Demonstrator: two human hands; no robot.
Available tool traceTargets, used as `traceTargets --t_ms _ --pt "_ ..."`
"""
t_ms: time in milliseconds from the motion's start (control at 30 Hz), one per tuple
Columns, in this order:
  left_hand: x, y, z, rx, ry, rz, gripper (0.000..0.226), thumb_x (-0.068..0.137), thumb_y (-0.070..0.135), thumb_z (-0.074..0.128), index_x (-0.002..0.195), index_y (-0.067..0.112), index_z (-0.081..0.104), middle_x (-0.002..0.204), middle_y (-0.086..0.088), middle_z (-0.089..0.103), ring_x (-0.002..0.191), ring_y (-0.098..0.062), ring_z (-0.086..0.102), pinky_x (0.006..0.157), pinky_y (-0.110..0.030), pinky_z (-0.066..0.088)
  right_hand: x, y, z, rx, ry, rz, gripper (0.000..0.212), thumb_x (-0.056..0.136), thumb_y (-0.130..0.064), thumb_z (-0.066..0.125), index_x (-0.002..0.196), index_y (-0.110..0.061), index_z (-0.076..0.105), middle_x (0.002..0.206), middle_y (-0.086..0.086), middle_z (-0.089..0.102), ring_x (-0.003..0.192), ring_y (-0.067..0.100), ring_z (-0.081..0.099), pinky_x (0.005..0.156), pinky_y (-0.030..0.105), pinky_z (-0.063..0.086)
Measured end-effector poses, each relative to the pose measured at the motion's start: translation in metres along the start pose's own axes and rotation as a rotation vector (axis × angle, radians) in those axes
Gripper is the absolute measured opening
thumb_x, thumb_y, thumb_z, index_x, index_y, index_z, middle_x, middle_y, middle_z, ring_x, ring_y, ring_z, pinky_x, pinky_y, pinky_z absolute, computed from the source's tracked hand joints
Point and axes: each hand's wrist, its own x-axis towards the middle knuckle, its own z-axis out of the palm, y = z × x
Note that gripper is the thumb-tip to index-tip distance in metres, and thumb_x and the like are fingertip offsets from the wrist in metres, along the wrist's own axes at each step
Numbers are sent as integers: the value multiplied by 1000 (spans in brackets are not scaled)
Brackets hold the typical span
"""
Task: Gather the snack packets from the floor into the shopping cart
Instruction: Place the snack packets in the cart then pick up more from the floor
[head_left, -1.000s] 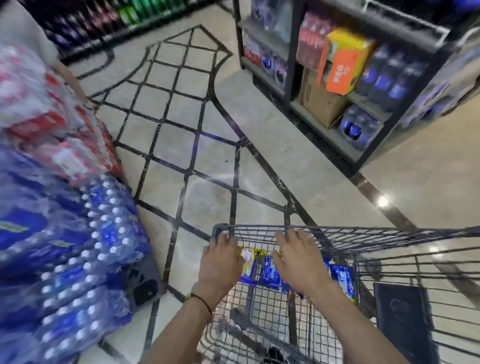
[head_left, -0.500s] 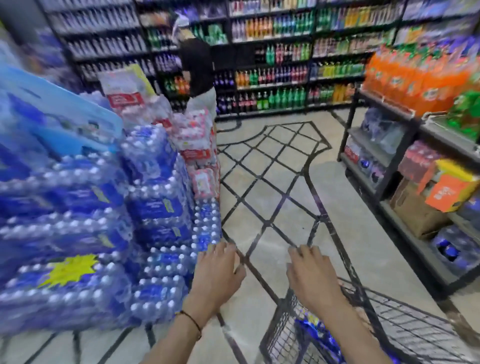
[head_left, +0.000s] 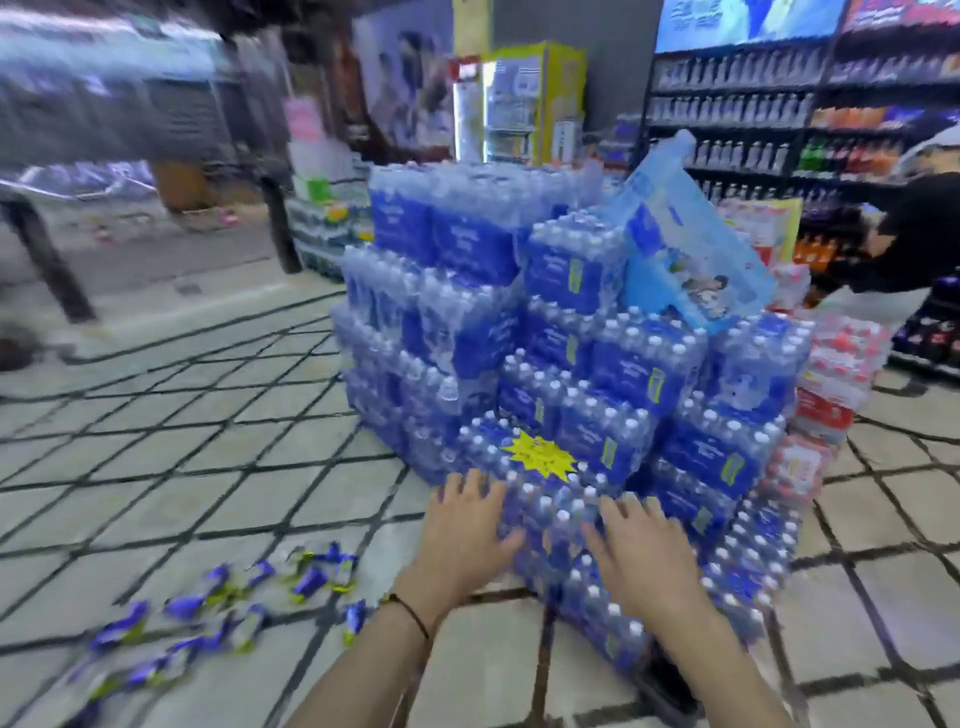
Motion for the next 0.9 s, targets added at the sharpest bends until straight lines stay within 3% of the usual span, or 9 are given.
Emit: traceTargets --t_ms 167,300,367,467,567,767,900 --pt "-43 -127 -16 45 -51 -270 60 79 63 45 129 29 50 130 0 50 120 -28 45 96 -44 38 54 -130 16 91 -28 -276 28 83 -42 63 99 -19 63 92 7 64 89 33 60 69 46 51" --pt "-68 -193 -14 66 -66 -441 57 81 63 44 127 29 51 129 1 48 120 -27 44 96 -43 37 83 -207 33 125 -118 -435 33 84 -46 42 91 -20 61 90 5 62 88 33 58 68 47 49" --pt "-73 -218 -14 72 -72 -516 53 84 60 46 127 28 51 130 0 49 121 -27 43 97 -42 35 98 -238 37 163 -145 -514 34 88 -45 42 98 -20 62 95 5 64 93 32 58 72 47 49" --pt "-74 -252 -13 73 -104 -636 49 87 58 47 124 26 50 127 -1 49 120 -28 43 96 -42 35 124 -280 50 179 -201 -630 37 97 -44 37 122 -22 54 120 3 57 115 29 50 88 44 43" --pt "-72 -287 -13 64 -97 -775 51 88 58 48 128 27 48 129 0 48 122 -27 44 96 -43 37 149 -319 63 259 -213 -720 46 95 -46 23 120 -22 54 117 2 56 114 29 52 87 44 43" --pt "-85 -348 -10 -43 -83 -951 48 89 54 50 129 27 49 130 -1 48 125 -27 43 97 -42 41 185 -401 96 208 -305 -863 39 99 -44 33 131 -26 45 130 0 51 122 25 44 92 41 42" --pt "-100 -401 -5 -81 -105 -1037 50 91 51 52 134 26 47 135 -4 47 122 -30 49 95 -40 40 199 -470 110 182 -340 -971 39 99 -44 32 130 -24 47 126 0 54 120 26 45 90 40 45"
